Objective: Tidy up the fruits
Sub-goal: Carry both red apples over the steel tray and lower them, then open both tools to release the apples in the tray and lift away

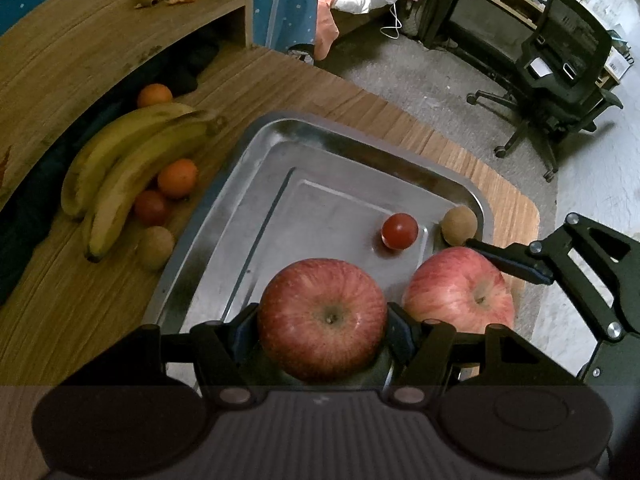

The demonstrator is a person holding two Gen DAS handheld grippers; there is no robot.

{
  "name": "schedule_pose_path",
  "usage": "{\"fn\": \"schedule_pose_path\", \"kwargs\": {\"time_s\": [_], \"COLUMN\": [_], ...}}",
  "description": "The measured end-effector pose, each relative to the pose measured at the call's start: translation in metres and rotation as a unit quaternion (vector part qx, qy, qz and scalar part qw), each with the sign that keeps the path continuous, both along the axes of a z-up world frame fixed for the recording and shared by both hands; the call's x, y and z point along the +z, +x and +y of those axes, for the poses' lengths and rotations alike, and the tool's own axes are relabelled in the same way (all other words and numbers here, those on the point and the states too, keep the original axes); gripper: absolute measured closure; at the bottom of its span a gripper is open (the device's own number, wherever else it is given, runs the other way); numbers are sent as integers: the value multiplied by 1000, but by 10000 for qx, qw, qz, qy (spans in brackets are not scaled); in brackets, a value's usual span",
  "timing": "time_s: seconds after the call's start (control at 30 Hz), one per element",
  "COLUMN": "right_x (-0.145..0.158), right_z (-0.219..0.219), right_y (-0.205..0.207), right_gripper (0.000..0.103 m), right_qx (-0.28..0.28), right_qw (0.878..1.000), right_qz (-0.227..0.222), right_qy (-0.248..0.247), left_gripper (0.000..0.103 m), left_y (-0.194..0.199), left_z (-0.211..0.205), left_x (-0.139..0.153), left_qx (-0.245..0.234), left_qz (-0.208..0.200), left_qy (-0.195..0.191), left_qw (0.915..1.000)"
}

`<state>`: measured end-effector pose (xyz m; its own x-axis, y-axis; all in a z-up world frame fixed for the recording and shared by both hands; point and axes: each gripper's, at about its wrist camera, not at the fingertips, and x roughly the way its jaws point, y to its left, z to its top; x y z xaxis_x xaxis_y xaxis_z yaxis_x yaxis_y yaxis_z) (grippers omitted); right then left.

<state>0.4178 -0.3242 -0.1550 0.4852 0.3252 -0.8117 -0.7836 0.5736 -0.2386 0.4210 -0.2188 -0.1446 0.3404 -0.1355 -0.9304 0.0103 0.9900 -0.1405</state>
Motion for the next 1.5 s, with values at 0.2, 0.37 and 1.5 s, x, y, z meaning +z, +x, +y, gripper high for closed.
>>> {"fn": "schedule_pose_path", "kwargs": {"time_s": [0.2,0.37,1.5], "right_x": [-2,-3,20], "right_z": [1,1,1], "right_y": [2,5,-22], "right_gripper": [37,37,10], "right_qx": [23,30,-369], "right_qw": [10000,10000,9988], "right_qz": [40,69,-321], "right_qy": [-6,-13,-80], "left_gripper": [33,33,4], "left_y": [3,5,-26], "left_z": [0,1,22], "left_x": [-1,-1,31], "left_qx": [0,16,159], "left_qz": [-11,-15,-574], "left_qy": [-7,-29,149], "left_qw": [10000,10000,9981]}}
